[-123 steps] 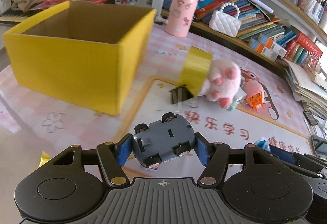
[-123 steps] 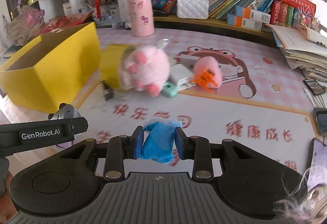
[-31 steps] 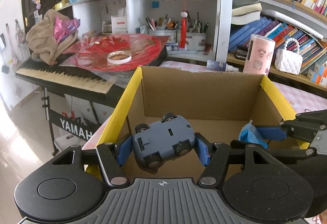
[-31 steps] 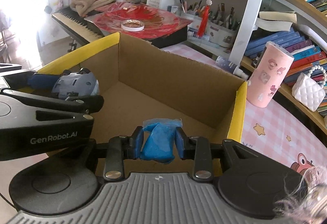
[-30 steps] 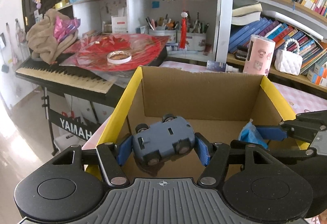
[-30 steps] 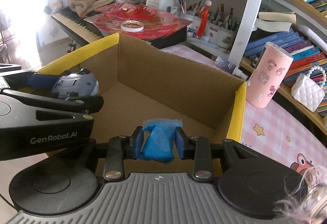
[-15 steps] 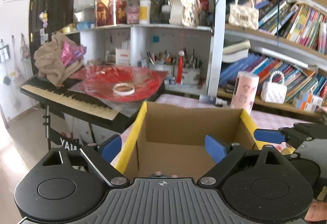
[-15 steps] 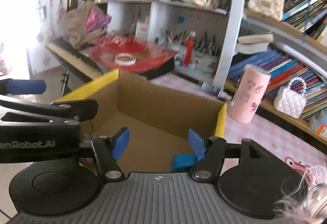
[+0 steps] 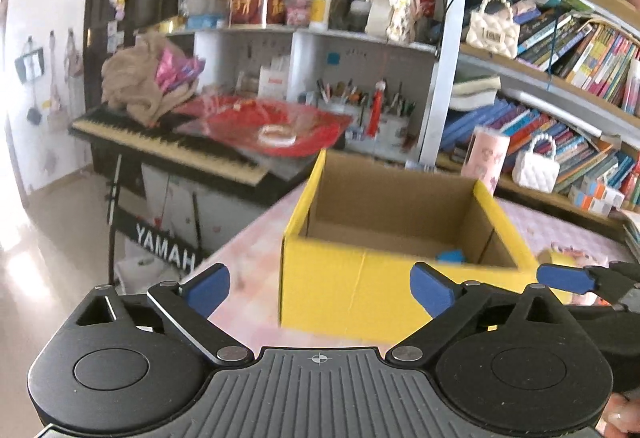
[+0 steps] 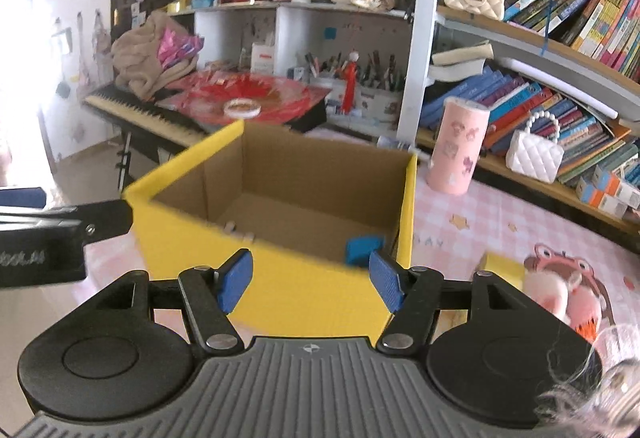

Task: Organize objects
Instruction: 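Open the left tool dropping the car into the box while the right tool releases the blue object, then move both tools back toward the remaining toys beside the tape roll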

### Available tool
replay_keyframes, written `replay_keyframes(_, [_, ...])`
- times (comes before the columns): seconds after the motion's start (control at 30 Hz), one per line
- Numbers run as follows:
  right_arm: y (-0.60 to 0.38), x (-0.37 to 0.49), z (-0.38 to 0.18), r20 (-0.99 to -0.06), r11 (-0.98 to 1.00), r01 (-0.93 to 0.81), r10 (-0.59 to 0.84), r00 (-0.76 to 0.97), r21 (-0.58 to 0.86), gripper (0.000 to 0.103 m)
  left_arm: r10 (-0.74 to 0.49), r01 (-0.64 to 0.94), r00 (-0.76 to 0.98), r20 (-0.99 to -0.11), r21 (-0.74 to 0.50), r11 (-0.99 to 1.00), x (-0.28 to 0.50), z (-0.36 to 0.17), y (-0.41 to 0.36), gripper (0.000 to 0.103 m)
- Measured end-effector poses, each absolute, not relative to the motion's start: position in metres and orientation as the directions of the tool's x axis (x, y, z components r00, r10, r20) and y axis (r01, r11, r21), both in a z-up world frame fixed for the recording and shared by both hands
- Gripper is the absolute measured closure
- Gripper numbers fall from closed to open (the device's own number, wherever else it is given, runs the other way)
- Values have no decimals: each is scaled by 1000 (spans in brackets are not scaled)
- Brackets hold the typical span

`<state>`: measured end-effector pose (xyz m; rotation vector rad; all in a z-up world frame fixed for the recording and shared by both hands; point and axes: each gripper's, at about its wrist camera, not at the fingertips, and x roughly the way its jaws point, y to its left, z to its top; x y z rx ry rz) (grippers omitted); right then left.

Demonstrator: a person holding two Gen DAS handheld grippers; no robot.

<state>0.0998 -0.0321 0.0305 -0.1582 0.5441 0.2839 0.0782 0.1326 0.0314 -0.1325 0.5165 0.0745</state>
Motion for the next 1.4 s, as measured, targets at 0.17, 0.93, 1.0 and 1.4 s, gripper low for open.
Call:
replay_keyframes(0.17, [-27,68,15,-572,955,-288,197,797,-73,40,38,-119,837,-546,-115,986,58,18,136,5])
replay_keyframes(0.93, [-46,-4,-13,-649,992,-101,31,760,-70,39,-33,-40,760,-650,-97,994,11,-13,123,5])
replay_keyframes(1.0, [-52,-8,-13,-649,995,-76,11,760,-72,39,-45,-22,762,-646,-96,995,9,-13,118,5])
replay_keyframes(1.4, [-89,-39,-17,-653,996,65,-93,751,-67,36,-153,120,739,-656,-95,988,0,-17,81,5])
